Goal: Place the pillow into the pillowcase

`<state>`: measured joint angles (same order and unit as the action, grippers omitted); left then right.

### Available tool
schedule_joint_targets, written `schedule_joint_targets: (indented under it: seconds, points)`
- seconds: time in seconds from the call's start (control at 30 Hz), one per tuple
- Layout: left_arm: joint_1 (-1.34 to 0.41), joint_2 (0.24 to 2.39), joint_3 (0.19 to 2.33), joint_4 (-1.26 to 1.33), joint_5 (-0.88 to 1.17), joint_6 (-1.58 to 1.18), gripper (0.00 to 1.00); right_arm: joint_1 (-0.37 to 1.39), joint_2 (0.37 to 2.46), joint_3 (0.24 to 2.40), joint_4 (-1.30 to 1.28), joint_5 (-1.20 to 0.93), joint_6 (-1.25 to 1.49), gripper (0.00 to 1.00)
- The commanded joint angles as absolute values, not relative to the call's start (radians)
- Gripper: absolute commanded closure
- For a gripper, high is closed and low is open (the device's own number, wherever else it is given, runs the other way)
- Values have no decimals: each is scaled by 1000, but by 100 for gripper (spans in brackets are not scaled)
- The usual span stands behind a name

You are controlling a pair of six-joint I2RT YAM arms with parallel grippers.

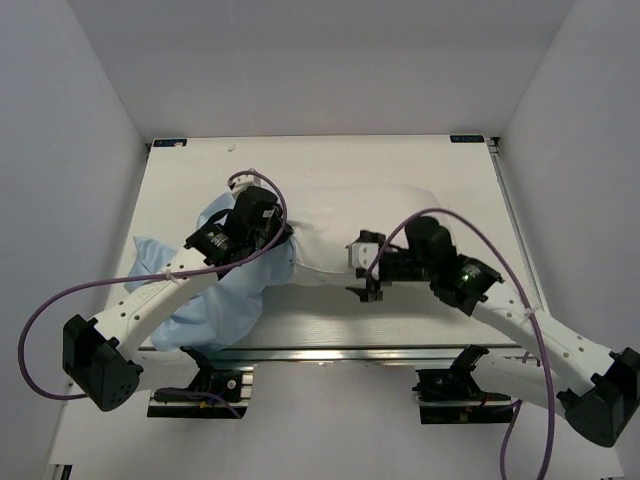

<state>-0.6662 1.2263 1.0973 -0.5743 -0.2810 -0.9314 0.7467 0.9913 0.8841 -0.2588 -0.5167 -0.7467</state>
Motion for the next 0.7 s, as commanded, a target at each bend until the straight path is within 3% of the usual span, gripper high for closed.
schedule_joint_targets:
  seconds: [0.0,0.13,0.3,0.4,0.47,0.5,0.6,0.63,0.67]
  points:
    - [-644,1229,1160,-496,-221,-919,99,871,959,802,-131,-301,-810,11]
    - [-620,1230,1175,-477,-172,-923,99,940,1027,723,36,-17,-834,11]
    - [-598,1229,1177,-463,-117,-930,99,948,1118,689,203,69,-897,11]
    - [-594,1221,1174,-462,-103,-931,99,951,1303,675,460,346,-974,11]
    - [-589,1215,1161,-459,-101,-933,99,930,1368,696,540,393,-1005,14]
    - [-588,1212,1155,-454,-98,-936,99,920,1402,709,538,387,-1008,18]
    - [-578,1204,1143,-437,-77,-940,100,897,1430,785,400,302,-964,47]
    - [-575,1206,1143,-430,-71,-940,100,894,1434,810,347,254,-934,67]
    - [-572,1209,1146,-426,-58,-940,100,887,1436,837,287,223,-914,78]
